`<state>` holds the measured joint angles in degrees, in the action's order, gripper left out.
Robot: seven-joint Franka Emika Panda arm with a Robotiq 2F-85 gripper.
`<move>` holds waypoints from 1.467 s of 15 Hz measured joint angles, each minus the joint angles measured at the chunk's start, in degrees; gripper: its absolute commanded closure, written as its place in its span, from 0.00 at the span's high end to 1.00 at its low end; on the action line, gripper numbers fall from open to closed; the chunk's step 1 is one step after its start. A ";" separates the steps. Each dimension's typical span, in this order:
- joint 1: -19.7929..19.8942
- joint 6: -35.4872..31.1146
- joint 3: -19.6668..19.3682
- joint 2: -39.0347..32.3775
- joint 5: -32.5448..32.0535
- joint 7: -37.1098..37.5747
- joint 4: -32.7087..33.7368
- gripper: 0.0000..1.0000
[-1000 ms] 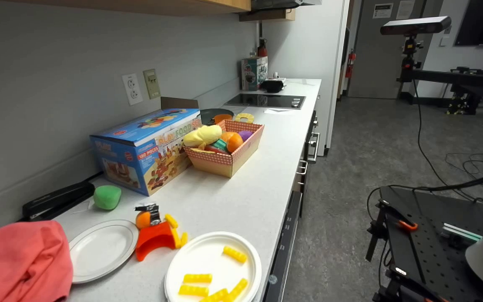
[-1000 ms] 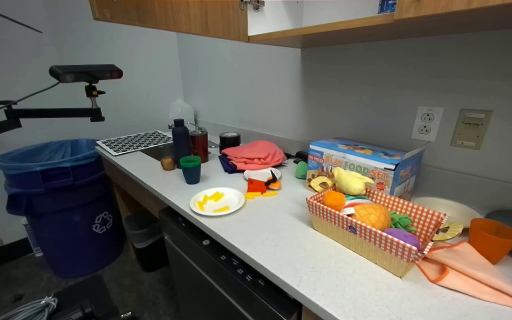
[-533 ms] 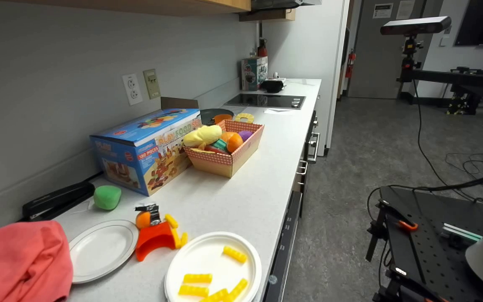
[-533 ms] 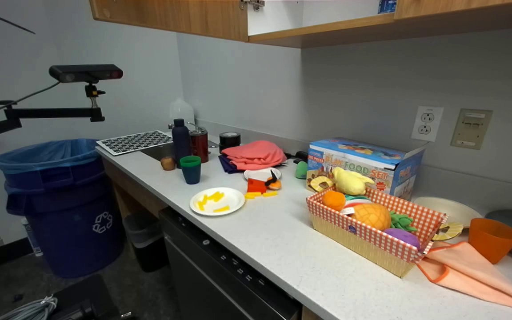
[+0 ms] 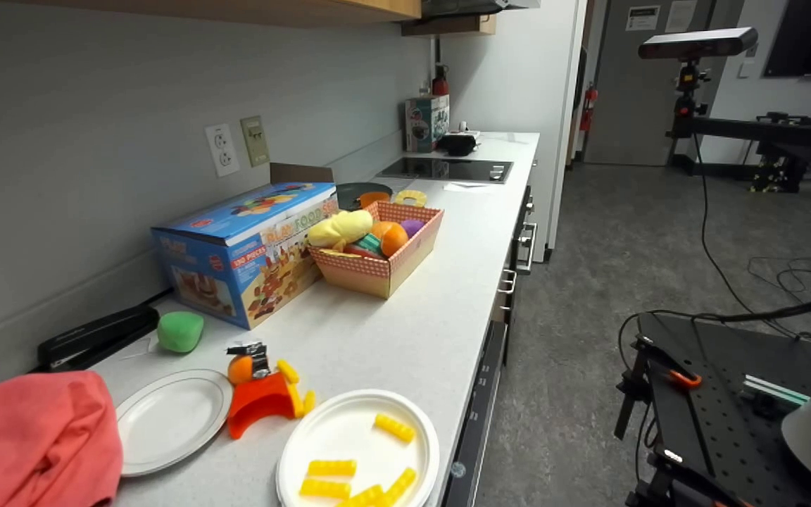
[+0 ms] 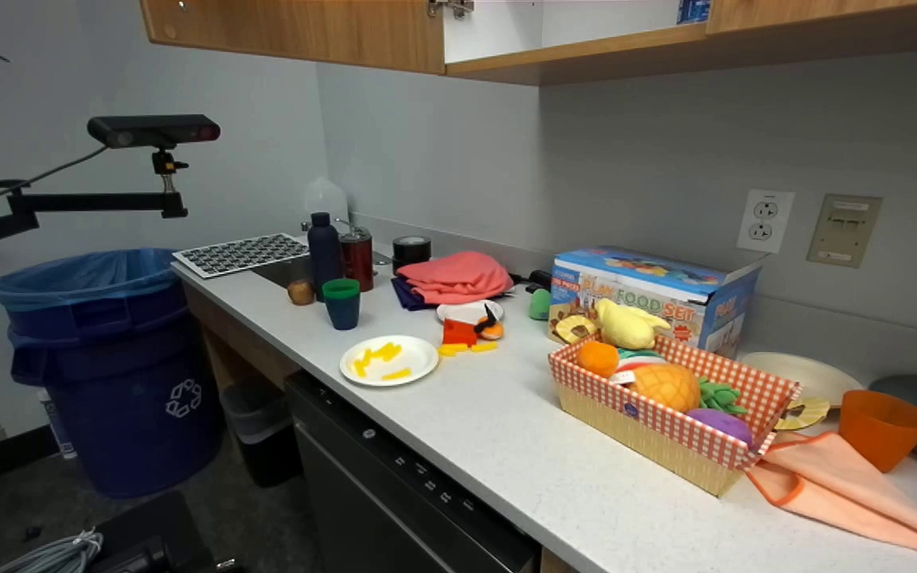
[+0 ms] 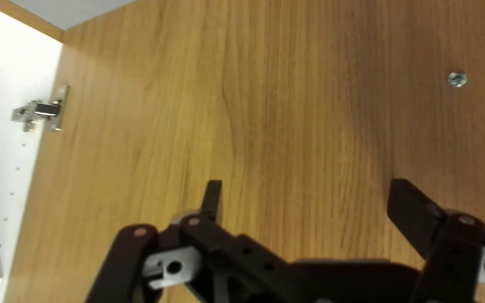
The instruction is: Open the left cabinet door
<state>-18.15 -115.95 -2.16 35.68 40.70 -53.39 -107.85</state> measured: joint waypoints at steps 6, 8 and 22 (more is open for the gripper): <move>-2.36 -0.01 2.64 -1.27 5.28 -2.87 -1.43 1.00; -2.30 -0.01 2.69 -1.57 5.32 -3.59 -1.51 1.00; 0.90 -0.17 2.92 -0.43 4.47 -4.10 -1.45 1.00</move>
<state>-17.24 -116.11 0.76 35.25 45.17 -57.49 -109.30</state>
